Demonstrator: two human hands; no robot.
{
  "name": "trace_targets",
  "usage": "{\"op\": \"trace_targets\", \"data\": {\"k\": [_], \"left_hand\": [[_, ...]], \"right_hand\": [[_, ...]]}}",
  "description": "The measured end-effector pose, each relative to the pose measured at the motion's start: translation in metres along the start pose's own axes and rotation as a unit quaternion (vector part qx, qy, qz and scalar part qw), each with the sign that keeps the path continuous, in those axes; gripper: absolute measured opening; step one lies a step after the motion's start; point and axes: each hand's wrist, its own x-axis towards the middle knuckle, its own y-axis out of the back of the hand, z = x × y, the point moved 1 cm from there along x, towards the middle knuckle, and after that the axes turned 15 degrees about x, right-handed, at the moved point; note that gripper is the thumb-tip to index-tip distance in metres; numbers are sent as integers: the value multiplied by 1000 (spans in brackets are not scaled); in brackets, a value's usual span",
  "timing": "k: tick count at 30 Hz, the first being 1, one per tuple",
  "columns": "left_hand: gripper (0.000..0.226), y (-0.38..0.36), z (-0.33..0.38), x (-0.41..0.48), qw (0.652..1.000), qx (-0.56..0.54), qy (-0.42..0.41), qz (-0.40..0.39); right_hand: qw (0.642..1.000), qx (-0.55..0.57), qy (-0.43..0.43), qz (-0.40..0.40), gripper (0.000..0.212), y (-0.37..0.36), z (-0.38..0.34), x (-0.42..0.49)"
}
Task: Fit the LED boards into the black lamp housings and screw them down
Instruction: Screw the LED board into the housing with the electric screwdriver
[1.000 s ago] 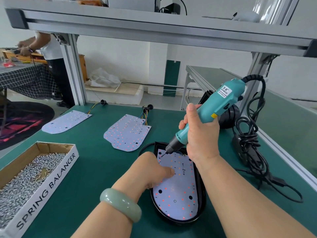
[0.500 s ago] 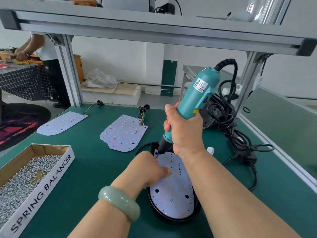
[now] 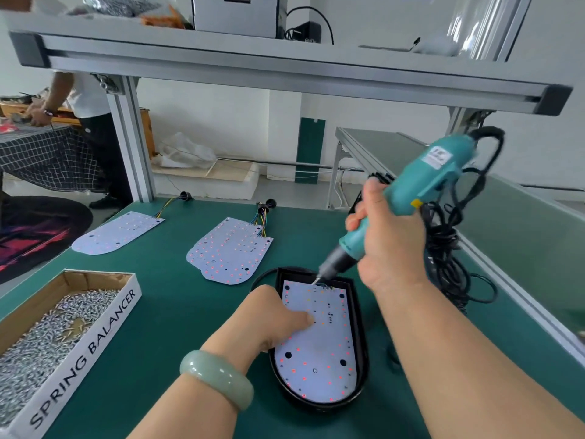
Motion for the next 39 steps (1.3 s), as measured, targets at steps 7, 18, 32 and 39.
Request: {"op": "trace_targets", "data": {"k": [7, 18, 32, 39], "left_hand": [[30, 3, -3, -1, 1000, -7, 5, -5], [24, 3, -3, -8, 990, -139, 24, 11], [20, 8, -17, -1, 968, -220, 59, 109], [27, 17, -11, -4, 941, -191, 25, 277]], "right_hand": [[946, -289, -90, 119, 16, 75, -66, 37], [434, -887, -156, -36, 39, 135, -84, 35], [459, -781, 57, -420, 19, 91, 7, -8], [864, -405, -238, -179, 43, 48, 4, -21]]}}
